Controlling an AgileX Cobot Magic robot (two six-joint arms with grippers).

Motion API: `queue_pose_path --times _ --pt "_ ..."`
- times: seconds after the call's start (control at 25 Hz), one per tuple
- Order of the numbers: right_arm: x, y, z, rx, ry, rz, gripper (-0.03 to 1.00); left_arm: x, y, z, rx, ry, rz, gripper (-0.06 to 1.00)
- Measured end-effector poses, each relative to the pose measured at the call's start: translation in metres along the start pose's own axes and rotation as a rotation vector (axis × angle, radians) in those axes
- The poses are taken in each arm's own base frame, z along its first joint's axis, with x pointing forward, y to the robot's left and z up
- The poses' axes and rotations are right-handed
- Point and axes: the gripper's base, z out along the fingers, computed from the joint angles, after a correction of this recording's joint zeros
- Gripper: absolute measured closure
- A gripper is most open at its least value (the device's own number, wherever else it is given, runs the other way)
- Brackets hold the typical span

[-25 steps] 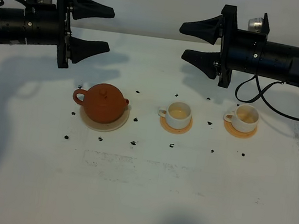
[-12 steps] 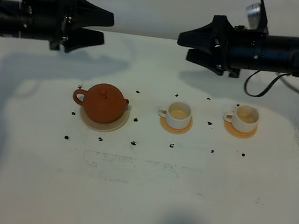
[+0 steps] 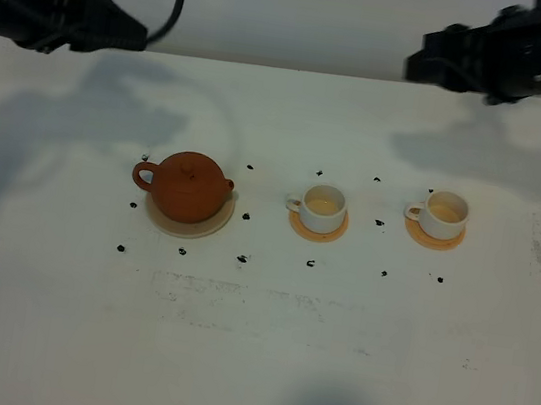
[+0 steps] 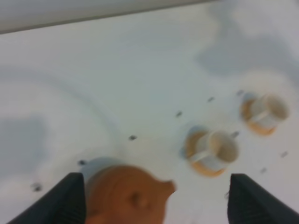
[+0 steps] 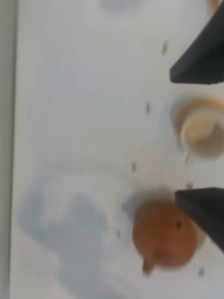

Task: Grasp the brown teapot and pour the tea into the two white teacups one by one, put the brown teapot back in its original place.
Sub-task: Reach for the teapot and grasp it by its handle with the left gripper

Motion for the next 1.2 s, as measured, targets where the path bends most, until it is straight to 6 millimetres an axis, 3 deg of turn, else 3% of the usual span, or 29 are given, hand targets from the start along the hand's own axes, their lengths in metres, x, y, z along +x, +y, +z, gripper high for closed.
queue_pose_path --times 0.2,0.36,0.64,0.88,1.2 --pt "-0.003 0.021 -0.049 0.153 -0.056 -0.103 0.46 0.004 -0.003 -0.008 -0.128 0.086 0.127 0.34" --pt "0.014 0.043 -0.090 0.241 -0.145 -0.159 0.46 0.008 -0.006 -0.004 -0.207 0.167 0.234 0.34" --pt "0.070 0.067 -0.163 0.255 -0.283 -0.175 0.46 0.013 -0.013 0.003 -0.281 0.277 0.408 0.34" --pt "0.132 0.080 -0.226 0.245 -0.398 -0.190 0.46 0.016 -0.015 0.004 -0.287 0.346 0.543 0.34" --pt "0.202 0.084 -0.278 0.306 -0.359 -0.235 0.46 0.022 -0.017 0.003 -0.211 0.441 0.750 0.34"
